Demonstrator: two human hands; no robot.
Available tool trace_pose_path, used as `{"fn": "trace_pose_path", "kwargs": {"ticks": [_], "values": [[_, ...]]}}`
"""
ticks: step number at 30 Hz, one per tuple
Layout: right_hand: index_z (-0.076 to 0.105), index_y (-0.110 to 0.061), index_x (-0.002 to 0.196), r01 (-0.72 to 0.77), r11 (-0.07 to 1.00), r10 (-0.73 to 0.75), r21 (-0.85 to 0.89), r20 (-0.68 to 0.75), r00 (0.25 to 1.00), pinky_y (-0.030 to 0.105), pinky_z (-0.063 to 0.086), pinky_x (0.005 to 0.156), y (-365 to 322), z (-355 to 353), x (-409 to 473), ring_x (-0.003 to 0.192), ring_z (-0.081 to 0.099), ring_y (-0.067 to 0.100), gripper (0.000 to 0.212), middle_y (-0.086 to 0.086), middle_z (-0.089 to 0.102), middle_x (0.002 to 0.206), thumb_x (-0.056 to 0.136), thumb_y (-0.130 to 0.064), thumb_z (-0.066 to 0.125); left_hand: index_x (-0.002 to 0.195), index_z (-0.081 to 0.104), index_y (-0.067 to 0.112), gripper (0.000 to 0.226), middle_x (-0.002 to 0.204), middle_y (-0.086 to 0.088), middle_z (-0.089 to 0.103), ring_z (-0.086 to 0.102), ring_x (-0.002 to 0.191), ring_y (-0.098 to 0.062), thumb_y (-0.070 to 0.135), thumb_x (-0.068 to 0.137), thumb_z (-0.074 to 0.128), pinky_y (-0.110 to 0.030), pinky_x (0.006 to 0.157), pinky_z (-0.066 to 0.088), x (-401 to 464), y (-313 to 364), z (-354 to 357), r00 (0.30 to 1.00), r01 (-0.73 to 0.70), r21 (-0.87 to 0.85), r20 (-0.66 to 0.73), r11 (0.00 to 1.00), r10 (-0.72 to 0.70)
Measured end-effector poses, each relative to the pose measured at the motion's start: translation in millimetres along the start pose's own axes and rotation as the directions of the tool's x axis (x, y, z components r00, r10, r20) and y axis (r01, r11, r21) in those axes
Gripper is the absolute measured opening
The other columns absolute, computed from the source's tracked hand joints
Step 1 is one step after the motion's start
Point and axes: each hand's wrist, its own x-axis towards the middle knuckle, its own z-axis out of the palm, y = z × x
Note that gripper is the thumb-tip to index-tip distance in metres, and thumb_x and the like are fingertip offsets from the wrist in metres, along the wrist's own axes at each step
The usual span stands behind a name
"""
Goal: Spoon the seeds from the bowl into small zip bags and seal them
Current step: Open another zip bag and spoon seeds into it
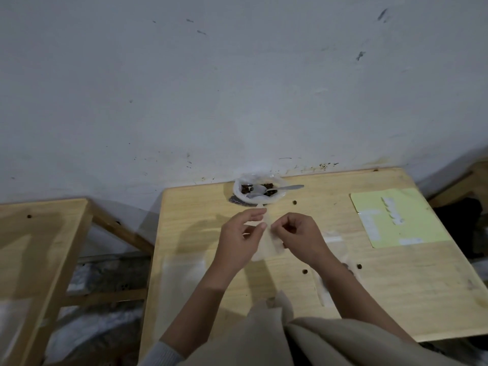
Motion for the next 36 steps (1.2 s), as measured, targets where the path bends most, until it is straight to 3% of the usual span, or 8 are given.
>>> {"fn": "trace_pose_path", "kwargs": {"ticks": [4, 7, 12, 15, 21, 29, 33, 36], "values": [[0.069, -0.014, 0.075, 0.006, 0.998, -0.014, 0.068, 0.115, 0.993, 0.038, 0.059, 0.069, 0, 1, -2, 0.074, 0.063, 0.015, 0.012, 0.001, 0.067, 0.071, 0.087, -0.014, 0.067, 0.094, 0.072, 0.033, 0.023, 0.100, 0.005, 0.072, 0.070, 0.091, -0.014, 0.012, 0.086, 0.068, -0.028, 0.073, 0.055, 3, 0, 3, 0.998, 0.062, -0.039, -0.016, 0.997, -0.062], [0.070, -0.015, 0.075, -0.022, 0.992, 0.003, 0.121, 0.151, 0.989, 0.030, 0.057, 0.068, -1, 1, -2, 0.074, 0.066, 0.009, 0.012, -0.005, 0.069, 0.070, 0.087, -0.012, 0.066, 0.088, 0.074, 0.026, 0.016, 0.092, 0.005, 0.074, 0.071, 0.084, -0.016, 0.012, 0.081, 0.074, -0.039, 0.077, 0.057, 6, 0, 2, 0.987, 0.153, -0.075, -0.046, 0.985, -0.157], [0.070, -0.011, 0.076, -0.052, 0.981, 0.026, 0.186, 0.142, 0.989, 0.028, 0.053, 0.067, -4, 2, 0, 0.077, 0.069, 0.016, 0.009, 0.007, 0.072, 0.076, 0.085, -0.010, 0.068, 0.081, 0.074, 0.019, 0.019, 0.080, 0.002, 0.072, 0.067, 0.070, -0.007, 0.002, 0.074, 0.078, -0.024, 0.064, 0.055, 6, 2, -1, 0.963, 0.213, -0.214, -0.118, 0.953, -0.241], [0.069, -0.003, 0.077, -0.007, 0.978, -0.022, 0.208, 0.136, 0.990, 0.030, 0.052, 0.066, -4, 5, 1, 0.070, 0.063, 0.021, 0.013, 0.017, 0.068, 0.077, 0.072, -0.009, 0.080, 0.074, 0.071, 0.014, 0.019, 0.076, -0.006, 0.070, 0.067, 0.066, -0.013, -0.004, 0.072, 0.077, -0.026, 0.058, 0.054, 6, 2, -5, 0.948, 0.241, -0.287, -0.136, 0.927, -0.288], [0.066, 0.001, 0.080, 0.003, 0.983, -0.033, 0.184, 0.160, 0.987, 0.038, 0.058, 0.076, -5, 12, 2, 0.074, 0.068, 0.022, 0.031, 0.009, 0.070, 0.075, 0.060, -0.007, 0.087, 0.072, 0.062, 0.002, 0.016, 0.063, -0.007, 0.070, 0.067, 0.055, -0.014, -0.010, 0.072, 0.073, -0.021, 0.050, 0.051, 6, 5, -6, 0.943, 0.255, -0.394, -0.100, 0.883, -0.317], [0.068, -0.003, 0.080, -0.027, 0.966, -0.009, 0.257, 0.139, 0.990, 0.022, 0.052, 0.064, -6, 11, 3, 0.070, 0.066, 0.015, 0.020, 0.008, 0.069, 0.074, 0.067, -0.003, 0.082, 0.081, 0.071, 0.007, 0.013, 0.070, -0.003, 0.073, 0.070, 0.067, -0.012, -0.006, 0.077, 0.071, -0.022, 0.060, 0.056, 11, 5, -17, 0.938, 0.333, -0.371, 0.040, 0.867, -0.344], [0.070, -0.004, 0.083, -0.036, 0.961, 0.000, 0.273, 0.132, 0.991, 0.022, 0.049, 0.058, -6, 13, 4, 0.068, 0.063, 0.014, 0.009, 0.014, 0.069, 0.079, 0.077, 0.002, 0.073, 0.079, 0.070, 0.006, 0.012, 0.072, -0.005, 0.072, 0.069, 0.068, -0.012, -0.004, 0.075, 0.074, -0.021, 0.059, 0.054, 10, 5, -17, 0.928, 0.348, -0.388, 0.014, 0.853, -0.372], [0.073, -0.007, 0.084, -0.041, 0.969, 0.011, 0.243, 0.124, 0.992, 0.026, 0.053, 0.059, -9, 11, 5, 0.070, 0.065, 0.018, 0.016, 0.020, 0.070, 0.083, 0.084, 0.004, 0.062, 0.080, 0.071, 0.007, 0.013, 0.073, -0.005, 0.072, 0.070, 0.071, -0.014, -0.005, 0.075, 0.073, -0.022, 0.064, 0.056, 8, 4, -18, 0.932, 0.335, -0.414, 0.014, 0.846, -0.362]]}}
